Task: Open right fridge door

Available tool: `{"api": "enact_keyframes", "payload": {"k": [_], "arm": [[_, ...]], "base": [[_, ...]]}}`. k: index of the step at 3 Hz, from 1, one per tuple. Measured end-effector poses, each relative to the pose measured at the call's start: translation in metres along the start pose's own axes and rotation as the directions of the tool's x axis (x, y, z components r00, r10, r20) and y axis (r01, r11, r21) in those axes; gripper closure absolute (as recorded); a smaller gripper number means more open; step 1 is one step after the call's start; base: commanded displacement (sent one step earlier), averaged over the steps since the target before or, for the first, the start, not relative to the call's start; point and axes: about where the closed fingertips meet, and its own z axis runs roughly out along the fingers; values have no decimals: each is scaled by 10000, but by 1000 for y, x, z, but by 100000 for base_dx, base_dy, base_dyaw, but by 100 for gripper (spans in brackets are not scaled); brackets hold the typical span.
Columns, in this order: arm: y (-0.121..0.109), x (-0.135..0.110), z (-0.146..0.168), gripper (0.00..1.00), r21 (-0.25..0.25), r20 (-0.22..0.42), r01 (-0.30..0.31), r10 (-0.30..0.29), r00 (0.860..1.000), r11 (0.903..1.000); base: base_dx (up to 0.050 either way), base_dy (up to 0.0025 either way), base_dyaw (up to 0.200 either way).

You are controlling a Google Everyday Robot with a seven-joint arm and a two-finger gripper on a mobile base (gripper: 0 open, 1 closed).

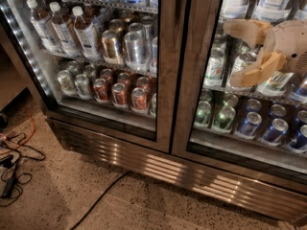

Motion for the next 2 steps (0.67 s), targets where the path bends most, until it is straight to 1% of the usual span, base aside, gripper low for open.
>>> {"api": "enact_keyframes", "payload": {"k": [1,2], "arm": [[9,-6,28,0,-425,-881,367,-403,9953,9984],[21,-8,64,0,-1049,-1766,707,-885,9803,9920]], "base": [[0,0,0],[0,0,0]]}}
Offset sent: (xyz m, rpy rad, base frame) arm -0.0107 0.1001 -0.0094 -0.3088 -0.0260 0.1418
